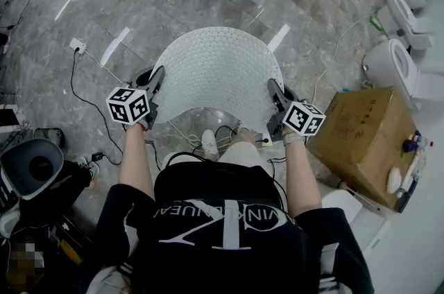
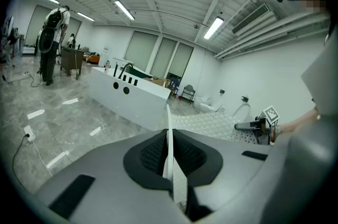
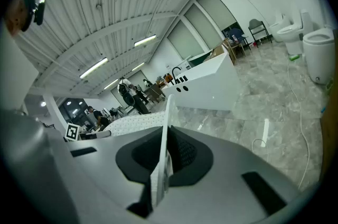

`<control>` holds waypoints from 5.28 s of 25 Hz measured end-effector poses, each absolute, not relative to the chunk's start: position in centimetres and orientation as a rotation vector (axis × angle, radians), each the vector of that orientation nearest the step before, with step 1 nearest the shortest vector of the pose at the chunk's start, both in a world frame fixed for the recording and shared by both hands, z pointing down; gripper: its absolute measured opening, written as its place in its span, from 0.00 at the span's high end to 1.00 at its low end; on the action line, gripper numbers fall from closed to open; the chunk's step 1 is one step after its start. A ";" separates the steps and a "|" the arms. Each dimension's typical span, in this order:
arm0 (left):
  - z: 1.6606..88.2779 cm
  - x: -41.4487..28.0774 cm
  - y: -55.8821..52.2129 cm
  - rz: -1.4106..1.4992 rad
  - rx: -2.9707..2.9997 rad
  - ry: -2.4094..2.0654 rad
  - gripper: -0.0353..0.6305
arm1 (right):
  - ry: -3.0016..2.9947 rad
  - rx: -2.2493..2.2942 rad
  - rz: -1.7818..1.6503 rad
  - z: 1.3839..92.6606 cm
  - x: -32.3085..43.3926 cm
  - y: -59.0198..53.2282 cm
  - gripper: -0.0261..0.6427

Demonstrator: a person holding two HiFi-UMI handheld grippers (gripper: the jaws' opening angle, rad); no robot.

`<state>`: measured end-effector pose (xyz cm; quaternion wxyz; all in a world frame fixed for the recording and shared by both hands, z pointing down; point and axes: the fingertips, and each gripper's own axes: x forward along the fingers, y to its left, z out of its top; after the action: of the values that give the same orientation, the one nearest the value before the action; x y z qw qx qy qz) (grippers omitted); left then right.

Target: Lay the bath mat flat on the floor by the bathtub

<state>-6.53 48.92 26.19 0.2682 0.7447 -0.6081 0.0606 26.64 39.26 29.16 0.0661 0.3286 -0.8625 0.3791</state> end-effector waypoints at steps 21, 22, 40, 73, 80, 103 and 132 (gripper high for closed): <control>22.8 -9.9 48.1 0.223 2.048 -1.914 0.91 | -2.623 1.137 0.724 26.0 21.7 37.9 0.92; 22.6 -10.2 47.7 0.220 2.045 -1.922 0.91 | -2.629 1.132 0.720 25.9 21.3 37.6 0.92; 23.9 -18.2 31.9 0.292 1.986 -1.906 0.91 | -2.607 1.042 0.780 28.4 11.9 23.7 0.92; 34.6 -21.9 6.7 0.463 2.049 -1.625 0.91 | -2.326 1.153 0.923 38.8 6.8 7.7 0.92; 39.1 -21.6 3.5 0.599 2.081 -1.481 0.91 | -2.204 1.204 0.914 41.5 5.9 6.4 0.92; 56.2 -22.8 -7.0 0.767 2.128 -1.239 0.91 | -2.027 1.338 1.089 57.5 2.7 0.4 0.92; 81.4 -25.8 -21.9 0.762 2.316 -1.523 0.91 | -2.256 1.014 0.819 85.4 5.1 -13.6 0.92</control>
<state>-25.83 -21.92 81.36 0.1332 0.7984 -0.5252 0.2626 5.14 -13.60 85.36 0.2651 0.3753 -0.8349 0.3031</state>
